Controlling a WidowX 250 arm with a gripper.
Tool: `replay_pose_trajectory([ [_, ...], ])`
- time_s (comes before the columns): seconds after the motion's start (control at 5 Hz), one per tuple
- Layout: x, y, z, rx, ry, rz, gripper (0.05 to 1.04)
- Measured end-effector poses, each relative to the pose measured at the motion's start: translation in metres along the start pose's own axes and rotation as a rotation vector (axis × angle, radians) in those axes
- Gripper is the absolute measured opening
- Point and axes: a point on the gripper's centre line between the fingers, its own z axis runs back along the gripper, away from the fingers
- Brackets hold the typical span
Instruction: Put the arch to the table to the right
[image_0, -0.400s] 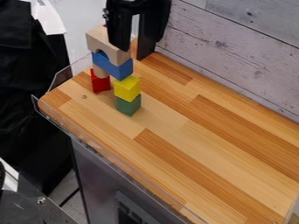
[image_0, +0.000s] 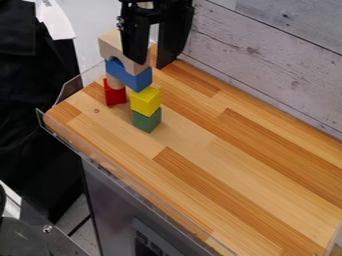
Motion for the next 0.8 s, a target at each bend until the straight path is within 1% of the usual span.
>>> replay_pose_trajectory([
  [0.4, 0.014, 0.000, 0.001, -0.040, 0.019, 0.063, 0.999],
  [0.6, 0.026, 0.000, 0.006, -0.105, 0.029, 0.075, 0.999],
  [0.8, 0.038, -0.001, 0.006, -0.153, 0.057, 0.090, 0.999],
])
